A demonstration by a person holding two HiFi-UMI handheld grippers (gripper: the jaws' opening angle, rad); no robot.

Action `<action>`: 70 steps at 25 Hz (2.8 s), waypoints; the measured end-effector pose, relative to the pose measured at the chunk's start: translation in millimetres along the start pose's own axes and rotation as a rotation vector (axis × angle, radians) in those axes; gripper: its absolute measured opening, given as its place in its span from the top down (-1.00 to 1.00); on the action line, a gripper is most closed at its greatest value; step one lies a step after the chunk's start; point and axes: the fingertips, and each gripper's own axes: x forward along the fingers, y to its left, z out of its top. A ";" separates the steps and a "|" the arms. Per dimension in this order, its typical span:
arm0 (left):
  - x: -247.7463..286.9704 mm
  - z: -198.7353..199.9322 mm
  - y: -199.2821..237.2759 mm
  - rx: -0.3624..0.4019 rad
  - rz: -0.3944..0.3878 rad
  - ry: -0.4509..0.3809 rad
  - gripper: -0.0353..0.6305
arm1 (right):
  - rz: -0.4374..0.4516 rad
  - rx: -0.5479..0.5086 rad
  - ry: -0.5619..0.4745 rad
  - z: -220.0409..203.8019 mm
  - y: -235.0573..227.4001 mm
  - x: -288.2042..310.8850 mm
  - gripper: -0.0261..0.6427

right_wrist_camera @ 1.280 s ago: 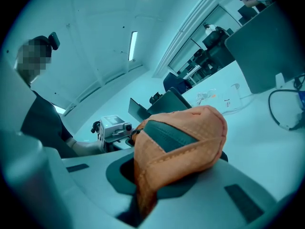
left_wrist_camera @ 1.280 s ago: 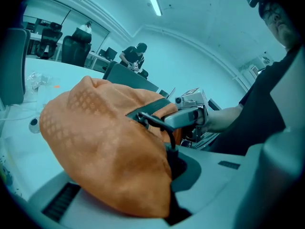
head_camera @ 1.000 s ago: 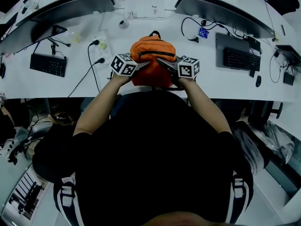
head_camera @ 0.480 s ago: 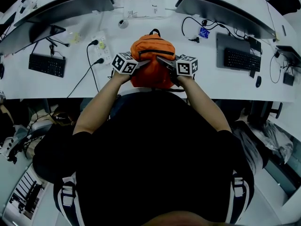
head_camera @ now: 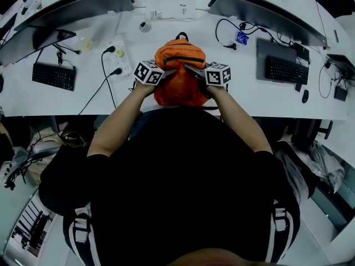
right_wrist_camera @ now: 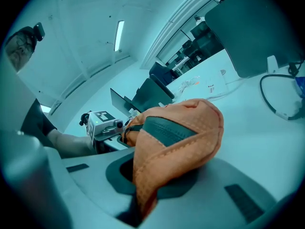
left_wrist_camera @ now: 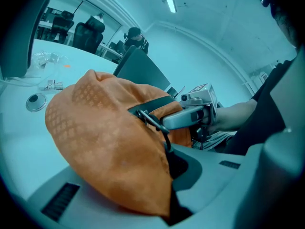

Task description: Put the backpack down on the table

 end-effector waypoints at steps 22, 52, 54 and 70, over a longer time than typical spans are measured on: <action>21.2 -18.8 42.0 -0.070 0.028 0.041 0.68 | -0.074 -0.039 0.097 -13.6 -43.7 30.4 0.78; 4.2 -24.6 64.8 -0.123 0.084 -0.021 0.14 | -0.089 0.036 0.042 -10.9 -56.0 18.1 0.17; -4.5 -27.5 68.1 -0.138 0.101 -0.044 0.09 | -0.107 0.036 0.033 -10.1 -61.4 11.7 0.12; -72.0 -39.8 63.8 -0.162 0.234 -0.157 -0.01 | -0.162 0.007 -0.029 -6.3 -58.8 -47.0 0.04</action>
